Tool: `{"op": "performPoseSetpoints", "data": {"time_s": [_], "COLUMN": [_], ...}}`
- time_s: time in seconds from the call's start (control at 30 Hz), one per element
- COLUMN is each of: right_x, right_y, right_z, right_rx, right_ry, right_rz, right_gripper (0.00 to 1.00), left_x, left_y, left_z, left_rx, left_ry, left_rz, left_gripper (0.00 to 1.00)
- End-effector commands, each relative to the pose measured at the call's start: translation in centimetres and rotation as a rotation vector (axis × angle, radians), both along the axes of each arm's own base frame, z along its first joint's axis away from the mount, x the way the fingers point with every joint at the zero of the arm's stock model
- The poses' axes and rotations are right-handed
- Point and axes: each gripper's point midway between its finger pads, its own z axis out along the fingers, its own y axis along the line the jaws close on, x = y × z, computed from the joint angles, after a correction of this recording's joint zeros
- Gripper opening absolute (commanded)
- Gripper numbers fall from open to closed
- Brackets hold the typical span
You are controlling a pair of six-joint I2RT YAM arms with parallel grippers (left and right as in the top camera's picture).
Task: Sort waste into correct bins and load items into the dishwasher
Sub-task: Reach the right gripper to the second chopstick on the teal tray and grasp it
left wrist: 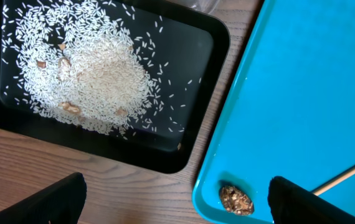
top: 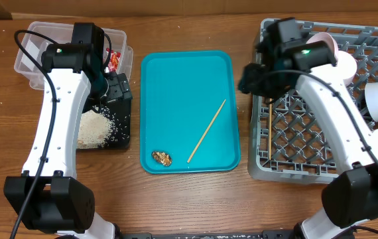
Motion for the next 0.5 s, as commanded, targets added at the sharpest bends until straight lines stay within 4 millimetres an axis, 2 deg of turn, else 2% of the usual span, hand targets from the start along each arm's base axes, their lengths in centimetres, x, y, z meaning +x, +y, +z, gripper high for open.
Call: {"op": "performPoseSetpoints", "data": {"time_s": [0.0, 0.07, 0.1, 0.23, 0.47], "right_x": [-1.0, -1.6, -2.1, -3.2, -5.2], "right_y": [4.7, 6.0, 6.8, 8.5, 9.2], "right_z": [-1.1, -3.1, -4.9, -8.1, -13.5], "right_rx": [0.061, 0.024, -0.016, -0.046, -0.124], "right_ry": [0.033, 0.081, 0.128, 0.224, 0.402], "right_rz": [0.064, 0.026, -0.012, -0.048, -0.159], "right_gripper": [0.55, 0.55, 0.55, 0.55, 0.53], "left_x": [0.2, 0.2, 0.2, 0.2, 0.3], "left_y": [-0.2, -0.2, -0.2, -0.2, -0.2], "left_z": [1.1, 1.1, 1.1, 1.1, 1.1], "left_rx": [-0.009, -0.009, -0.009, -0.009, -0.008], "left_ry": [-0.035, -0.035, -0.036, -0.036, -0.036], "left_rz": [0.010, 0.010, 0.010, 0.010, 0.010], "left_gripper": [0.95, 0.95, 0.95, 0.96, 0.96]}}
